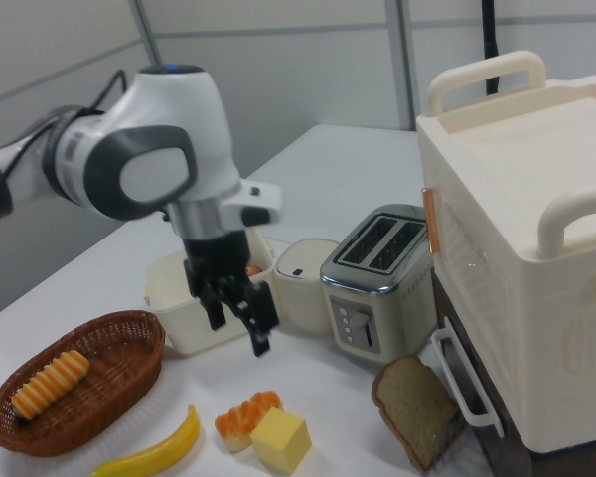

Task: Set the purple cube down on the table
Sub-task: 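Move the gripper over the purple cube on the pink plate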

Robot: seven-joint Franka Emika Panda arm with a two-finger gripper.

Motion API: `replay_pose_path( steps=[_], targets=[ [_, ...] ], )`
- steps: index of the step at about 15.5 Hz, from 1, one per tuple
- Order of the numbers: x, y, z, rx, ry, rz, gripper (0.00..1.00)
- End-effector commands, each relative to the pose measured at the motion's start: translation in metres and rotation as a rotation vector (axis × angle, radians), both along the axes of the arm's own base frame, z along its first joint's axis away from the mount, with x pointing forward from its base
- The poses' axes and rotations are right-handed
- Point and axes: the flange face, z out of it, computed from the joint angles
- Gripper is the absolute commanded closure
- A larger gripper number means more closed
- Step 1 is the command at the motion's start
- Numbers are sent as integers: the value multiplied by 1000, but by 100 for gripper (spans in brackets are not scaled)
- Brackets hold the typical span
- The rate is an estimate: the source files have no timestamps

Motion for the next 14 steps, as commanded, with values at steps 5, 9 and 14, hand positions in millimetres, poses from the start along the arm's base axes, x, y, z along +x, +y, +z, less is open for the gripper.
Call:
replay_pose_path(
  steps=[5,9,14],
  targets=[
    [-28,-140,-47,25,-5,41,0],
    [-34,-192,-95,-23,-65,10,0],
    [-52,-218,-144,-42,-67,-17,0]
  ],
)
